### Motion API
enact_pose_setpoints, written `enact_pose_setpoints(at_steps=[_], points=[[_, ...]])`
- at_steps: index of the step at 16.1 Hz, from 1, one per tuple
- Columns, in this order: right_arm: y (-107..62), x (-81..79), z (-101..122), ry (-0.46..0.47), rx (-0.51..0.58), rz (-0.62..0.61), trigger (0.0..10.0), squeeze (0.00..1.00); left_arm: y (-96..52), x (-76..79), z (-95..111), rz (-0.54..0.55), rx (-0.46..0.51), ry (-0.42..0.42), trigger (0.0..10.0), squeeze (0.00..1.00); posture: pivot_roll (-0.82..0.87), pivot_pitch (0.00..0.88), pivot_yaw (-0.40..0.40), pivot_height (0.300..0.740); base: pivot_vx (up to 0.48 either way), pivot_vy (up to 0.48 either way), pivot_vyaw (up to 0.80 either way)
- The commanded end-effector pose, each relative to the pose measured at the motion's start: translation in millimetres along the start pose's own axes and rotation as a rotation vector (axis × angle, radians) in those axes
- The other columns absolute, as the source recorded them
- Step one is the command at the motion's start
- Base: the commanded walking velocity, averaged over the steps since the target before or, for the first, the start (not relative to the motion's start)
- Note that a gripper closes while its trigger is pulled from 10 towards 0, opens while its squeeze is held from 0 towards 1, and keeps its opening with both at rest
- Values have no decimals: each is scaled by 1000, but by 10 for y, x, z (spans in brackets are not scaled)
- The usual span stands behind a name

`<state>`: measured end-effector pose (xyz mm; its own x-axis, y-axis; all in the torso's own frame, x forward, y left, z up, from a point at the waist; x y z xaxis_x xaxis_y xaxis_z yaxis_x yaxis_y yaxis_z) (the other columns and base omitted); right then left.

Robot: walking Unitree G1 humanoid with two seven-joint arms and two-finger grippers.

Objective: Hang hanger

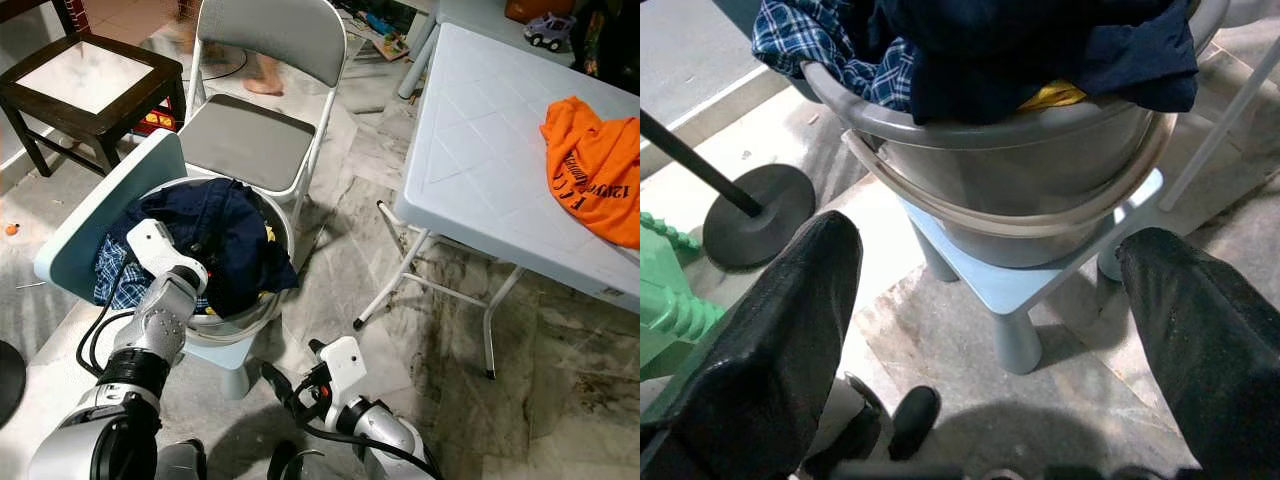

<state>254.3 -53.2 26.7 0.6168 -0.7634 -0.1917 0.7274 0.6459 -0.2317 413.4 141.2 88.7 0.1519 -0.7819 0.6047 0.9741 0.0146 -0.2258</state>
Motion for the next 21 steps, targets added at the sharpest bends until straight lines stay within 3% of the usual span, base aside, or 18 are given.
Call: enact_pose_setpoints(at_steps=[1,14,18,21], points=[[-62,76,-79,-3,-29,-25,10000,0,10,41,-50,0,-13,21,0,0,234,200,-202,740,0,0,0],[-30,111,-76,-5,-24,-29,10000,0,31,167,9,-77,37,177,0,0,245,187,-185,740,0,0,0],[-16,114,-81,-4,-19,-38,10000,0,12,327,68,-173,79,327,0,0,255,181,-163,740,0,0,0],[8,195,-47,5,10,-89,10000,0,-37,438,58,-285,88,505,0,0,277,182,-112,740,0,0,0]])
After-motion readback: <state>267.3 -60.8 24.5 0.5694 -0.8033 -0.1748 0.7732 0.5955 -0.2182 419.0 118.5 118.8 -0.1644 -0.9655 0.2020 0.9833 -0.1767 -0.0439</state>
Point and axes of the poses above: a point about 5 cm out from each wrist's last joint towards the gripper, its own y axis pointing out of the wrist towards the gripper, its own z axis along the axis of the wrist's last joint, x = y × z, the point moved 5 cm from there along y, pointing out of the wrist towards the gripper, and after that the axes turned 1 degree about -y, right-handed, at the moved point
